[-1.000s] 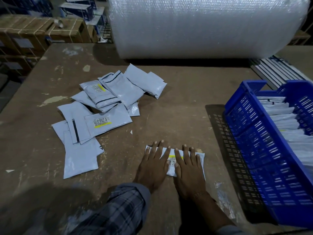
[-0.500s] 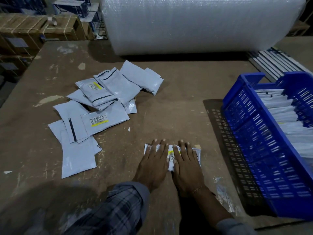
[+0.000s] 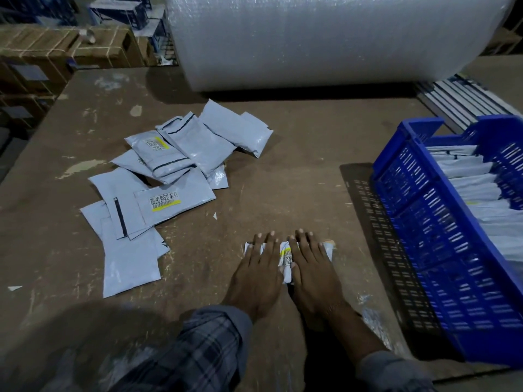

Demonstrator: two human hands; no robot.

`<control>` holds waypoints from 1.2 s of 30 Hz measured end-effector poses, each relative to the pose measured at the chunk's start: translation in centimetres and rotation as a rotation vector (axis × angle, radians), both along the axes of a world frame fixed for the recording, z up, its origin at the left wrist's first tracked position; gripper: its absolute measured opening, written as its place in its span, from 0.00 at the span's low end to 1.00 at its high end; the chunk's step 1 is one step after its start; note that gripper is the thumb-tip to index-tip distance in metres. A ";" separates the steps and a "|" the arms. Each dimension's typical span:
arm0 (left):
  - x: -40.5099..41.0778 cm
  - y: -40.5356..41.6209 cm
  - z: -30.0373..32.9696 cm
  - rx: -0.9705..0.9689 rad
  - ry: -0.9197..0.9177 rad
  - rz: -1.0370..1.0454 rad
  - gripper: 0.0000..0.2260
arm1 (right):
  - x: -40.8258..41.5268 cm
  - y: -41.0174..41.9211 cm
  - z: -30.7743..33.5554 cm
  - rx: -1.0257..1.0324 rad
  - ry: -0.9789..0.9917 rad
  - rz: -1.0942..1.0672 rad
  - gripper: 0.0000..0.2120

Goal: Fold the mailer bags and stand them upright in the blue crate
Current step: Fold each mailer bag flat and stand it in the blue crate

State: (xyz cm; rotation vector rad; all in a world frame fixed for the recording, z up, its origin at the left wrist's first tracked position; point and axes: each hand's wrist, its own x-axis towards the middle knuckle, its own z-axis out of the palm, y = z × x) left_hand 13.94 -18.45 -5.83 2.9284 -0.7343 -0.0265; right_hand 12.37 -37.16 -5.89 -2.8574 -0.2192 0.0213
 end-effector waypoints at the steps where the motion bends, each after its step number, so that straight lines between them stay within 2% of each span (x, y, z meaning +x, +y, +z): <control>1: 0.4 0.5 0.0 0.009 0.000 -0.012 0.29 | 0.1 -0.1 0.1 -0.008 0.012 0.004 0.30; 7: 2.6 1.8 0.6 0.013 0.023 0.060 0.29 | -3.4 0.8 0.4 0.025 0.000 -0.031 0.30; 12: -0.6 -1.0 0.6 -0.021 0.020 -0.052 0.26 | -0.9 0.0 0.8 0.024 0.024 -0.015 0.29; 20: 3.5 2.9 0.5 0.030 0.105 -0.047 0.29 | -3.8 -0.4 1.0 0.042 0.057 0.020 0.28; 23: 2.4 1.1 0.9 -0.036 0.098 0.020 0.29 | -2.3 0.2 2.2 0.094 0.087 -0.102 0.29; 27: 1.4 -0.7 1.0 -0.127 0.111 0.157 0.33 | 0.2 1.3 1.9 -0.046 0.034 -0.274 0.30; 32: 0.9 -0.2 0.3 -0.024 0.033 0.099 0.31 | 1.6 -0.3 1.0 -0.084 0.009 -0.187 0.28; 36: 0.5 -0.1 0.6 0.034 0.023 0.045 0.31 | 3.7 -0.9 0.7 -0.096 0.023 -0.318 0.31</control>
